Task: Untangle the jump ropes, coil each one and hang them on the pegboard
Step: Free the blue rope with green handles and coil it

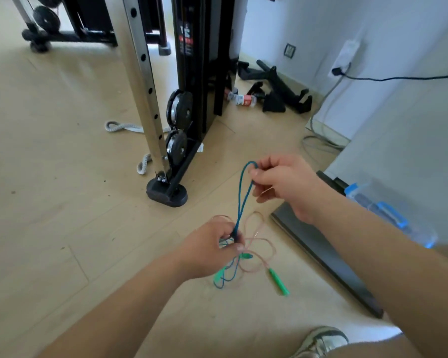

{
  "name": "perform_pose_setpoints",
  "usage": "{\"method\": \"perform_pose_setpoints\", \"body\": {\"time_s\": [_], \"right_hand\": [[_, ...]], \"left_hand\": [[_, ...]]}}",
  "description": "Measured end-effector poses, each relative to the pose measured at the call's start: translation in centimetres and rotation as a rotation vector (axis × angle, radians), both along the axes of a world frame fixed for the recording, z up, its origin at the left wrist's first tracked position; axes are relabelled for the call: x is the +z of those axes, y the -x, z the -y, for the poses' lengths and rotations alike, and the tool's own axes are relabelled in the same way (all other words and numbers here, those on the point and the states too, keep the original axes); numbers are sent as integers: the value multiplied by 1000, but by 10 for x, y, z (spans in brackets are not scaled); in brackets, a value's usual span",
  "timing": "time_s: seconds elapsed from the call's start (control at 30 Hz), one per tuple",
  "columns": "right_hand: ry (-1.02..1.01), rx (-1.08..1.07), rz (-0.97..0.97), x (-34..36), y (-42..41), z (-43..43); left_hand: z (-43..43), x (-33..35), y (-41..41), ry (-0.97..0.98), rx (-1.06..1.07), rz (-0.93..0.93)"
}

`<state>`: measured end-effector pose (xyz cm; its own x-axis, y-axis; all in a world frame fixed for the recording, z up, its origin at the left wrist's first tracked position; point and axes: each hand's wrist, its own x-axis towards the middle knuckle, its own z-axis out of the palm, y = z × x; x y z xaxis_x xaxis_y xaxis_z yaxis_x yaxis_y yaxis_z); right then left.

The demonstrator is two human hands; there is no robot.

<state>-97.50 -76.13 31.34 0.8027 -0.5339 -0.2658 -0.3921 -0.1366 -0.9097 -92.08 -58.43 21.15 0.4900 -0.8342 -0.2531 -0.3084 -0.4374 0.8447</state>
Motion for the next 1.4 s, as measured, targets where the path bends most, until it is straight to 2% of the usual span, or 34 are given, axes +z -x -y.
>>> {"method": "perform_pose_setpoints", "body": {"time_s": [0.07,0.13,0.23,0.33,0.43,0.53,0.67,0.77,0.9,0.97,1.0,1.07,1.13,1.17,1.27,1.33,1.4], "right_hand": [[-62,-195,116,11,5,-1],[-122,-297,97,13,11,-7],[-325,-288,3,6,24,-24],[-516,-201,38,-1,34,-35],[-435,43,-52,-3,36,-41],[-269,281,-141,-5,41,-45],[-228,347,-59,7,50,-41],[-220,227,39,13,47,-42],[-322,-25,235,18,40,-33],[-207,-120,289,20,41,-20],[-109,-146,299,19,42,-13],[-3,-181,285,14,42,0],[-62,-184,267,10,42,9],[-103,-167,247,8,42,12],[-221,-12,76,1,41,14],[-321,189,-31,-6,42,9],[-367,392,-52,-13,46,2]], "left_hand": [[1,22,4,-55,-11,76],[5,48,6,30,90,77],[14,94,7,302,301,-144],[24,133,0,444,489,-261],[32,150,-12,488,571,-335],[39,146,-24,450,608,-294],[40,126,-41,344,691,-265],[39,108,-32,172,645,-452],[32,83,6,90,262,-752],[29,83,20,68,179,-829],[28,87,25,66,165,-782],[26,94,31,81,116,-512],[27,100,35,73,90,-275],[29,102,35,90,116,-234],[34,112,36,235,300,-262],[35,116,33,352,434,-299],[34,118,26,457,545,-370]]}}
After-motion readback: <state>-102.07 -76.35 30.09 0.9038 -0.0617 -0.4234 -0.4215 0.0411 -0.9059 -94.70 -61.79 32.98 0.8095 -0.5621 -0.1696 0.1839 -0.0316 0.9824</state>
